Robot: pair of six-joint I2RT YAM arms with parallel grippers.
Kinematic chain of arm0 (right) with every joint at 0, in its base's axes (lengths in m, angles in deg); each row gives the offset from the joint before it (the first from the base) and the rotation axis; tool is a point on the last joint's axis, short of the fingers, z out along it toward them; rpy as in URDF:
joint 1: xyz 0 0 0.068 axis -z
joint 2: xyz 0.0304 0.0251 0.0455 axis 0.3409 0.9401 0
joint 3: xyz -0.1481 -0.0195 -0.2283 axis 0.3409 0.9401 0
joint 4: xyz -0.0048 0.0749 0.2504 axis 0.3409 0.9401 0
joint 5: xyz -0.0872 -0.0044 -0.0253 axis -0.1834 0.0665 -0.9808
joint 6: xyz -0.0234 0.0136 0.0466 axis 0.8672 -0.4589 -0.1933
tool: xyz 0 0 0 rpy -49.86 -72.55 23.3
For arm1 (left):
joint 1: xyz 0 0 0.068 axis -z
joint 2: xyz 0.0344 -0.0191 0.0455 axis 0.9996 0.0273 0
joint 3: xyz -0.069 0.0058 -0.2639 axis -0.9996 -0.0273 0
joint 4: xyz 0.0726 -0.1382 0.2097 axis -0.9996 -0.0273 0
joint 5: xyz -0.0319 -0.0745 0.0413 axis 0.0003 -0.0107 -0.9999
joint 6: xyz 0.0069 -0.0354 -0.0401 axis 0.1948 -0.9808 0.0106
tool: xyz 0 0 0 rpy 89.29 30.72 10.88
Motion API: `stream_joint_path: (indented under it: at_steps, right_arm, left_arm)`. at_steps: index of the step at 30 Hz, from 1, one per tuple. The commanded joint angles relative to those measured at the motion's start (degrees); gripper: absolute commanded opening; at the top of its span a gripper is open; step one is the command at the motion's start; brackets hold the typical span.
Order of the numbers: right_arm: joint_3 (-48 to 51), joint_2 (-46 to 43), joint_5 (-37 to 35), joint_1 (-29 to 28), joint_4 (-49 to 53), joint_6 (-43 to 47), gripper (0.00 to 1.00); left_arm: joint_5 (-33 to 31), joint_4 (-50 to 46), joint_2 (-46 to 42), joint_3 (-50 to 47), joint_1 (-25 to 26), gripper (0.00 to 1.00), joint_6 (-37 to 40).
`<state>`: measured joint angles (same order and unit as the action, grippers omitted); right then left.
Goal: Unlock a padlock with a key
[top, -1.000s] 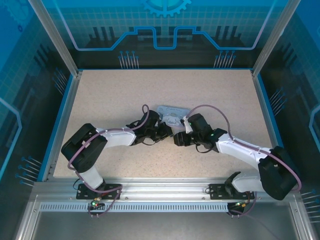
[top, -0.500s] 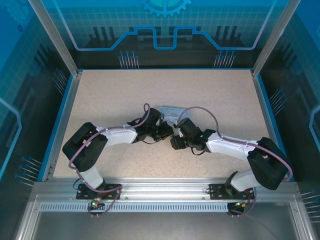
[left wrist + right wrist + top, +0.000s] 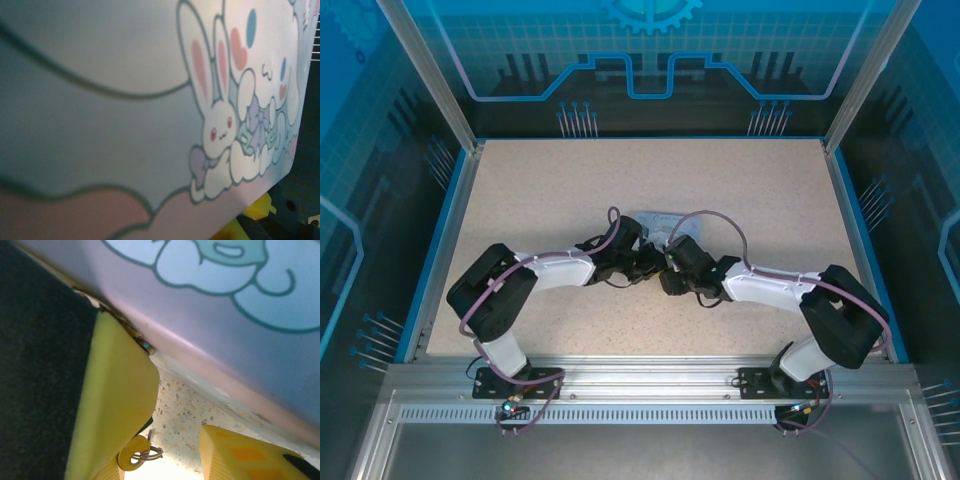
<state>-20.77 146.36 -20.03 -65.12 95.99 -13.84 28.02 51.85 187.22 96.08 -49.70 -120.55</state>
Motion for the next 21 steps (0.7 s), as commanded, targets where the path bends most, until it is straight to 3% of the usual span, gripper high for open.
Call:
stream_joint_path:
  at_steps: [1,6,11,19,21]
  right_arm:
    - [-1.7,0.9,-3.0,-0.6,-2.0,-1.4,0.35]
    - [-1.6,0.3,-3.3,-0.5,-2.3,-1.9,0.16]
    - [-0.5,-2.1,1.5,0.7,-3.1,-1.0,0.03]
    - [4.1,-5.0,21.4,7.3,-11.2,-2.4,0.0]
    - [3.9,-5.2,22.0,7.6,-10.8,-2.2,0.03]
  left_arm:
    - [3.7,1.4,0.8,1.6,-0.1,0.0,-1.6]
    - [3.8,1.4,0.9,1.5,-0.1,0.0,-1.6]
    - [3.5,1.9,1.0,1.1,-0.1,0.0,-1.7]
    - [3.4,2.4,1.4,0.7,-0.2,0.0,-1.6]
    - [3.3,2.5,1.4,0.7,-0.2,0.0,-1.7]
